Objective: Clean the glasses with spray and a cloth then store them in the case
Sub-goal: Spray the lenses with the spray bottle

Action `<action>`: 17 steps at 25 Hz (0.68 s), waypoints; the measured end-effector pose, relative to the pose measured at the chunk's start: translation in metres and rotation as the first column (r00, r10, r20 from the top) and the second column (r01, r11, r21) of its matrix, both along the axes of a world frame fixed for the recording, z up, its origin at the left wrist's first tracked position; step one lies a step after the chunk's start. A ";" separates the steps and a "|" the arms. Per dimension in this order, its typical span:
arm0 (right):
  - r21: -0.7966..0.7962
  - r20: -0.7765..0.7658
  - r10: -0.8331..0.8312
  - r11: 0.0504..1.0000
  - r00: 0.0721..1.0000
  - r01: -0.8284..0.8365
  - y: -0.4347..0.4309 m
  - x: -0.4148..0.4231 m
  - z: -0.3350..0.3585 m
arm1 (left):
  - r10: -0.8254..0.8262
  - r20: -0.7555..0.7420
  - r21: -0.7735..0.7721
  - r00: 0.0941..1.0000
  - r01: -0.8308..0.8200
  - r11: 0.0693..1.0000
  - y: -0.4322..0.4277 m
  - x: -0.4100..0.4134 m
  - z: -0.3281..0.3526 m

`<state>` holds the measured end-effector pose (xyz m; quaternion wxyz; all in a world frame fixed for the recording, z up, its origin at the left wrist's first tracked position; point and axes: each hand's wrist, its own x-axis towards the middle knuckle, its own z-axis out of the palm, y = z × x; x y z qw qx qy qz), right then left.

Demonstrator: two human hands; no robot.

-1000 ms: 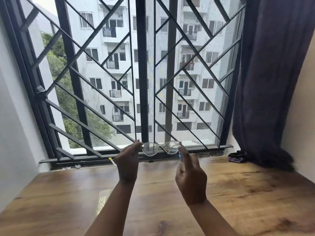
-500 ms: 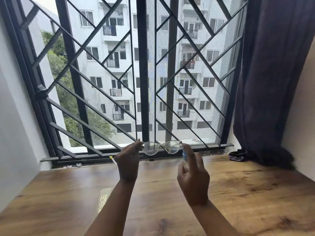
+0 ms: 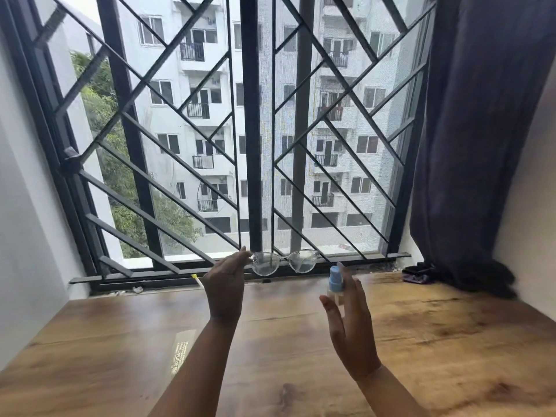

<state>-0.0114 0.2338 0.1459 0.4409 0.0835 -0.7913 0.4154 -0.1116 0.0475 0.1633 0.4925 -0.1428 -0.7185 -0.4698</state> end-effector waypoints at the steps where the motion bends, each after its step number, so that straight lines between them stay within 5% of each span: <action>1: -0.010 0.001 0.001 1.000 1.000 -0.001 0.003 0.001 -0.002 | -0.005 0.000 0.000 1.000 0.005 1.000 0.000 0.000 0.000; 9: -0.253 0.192 0.015 0.967 0.981 0.035 0.042 0.009 -0.040 | -0.044 0.017 0.027 0.999 0.044 0.999 -0.004 0.002 -0.003; 17: -0.313 0.385 0.054 0.947 0.921 0.075 0.075 0.012 -0.092 | -0.054 0.026 0.020 0.998 0.053 0.998 -0.008 0.003 -0.013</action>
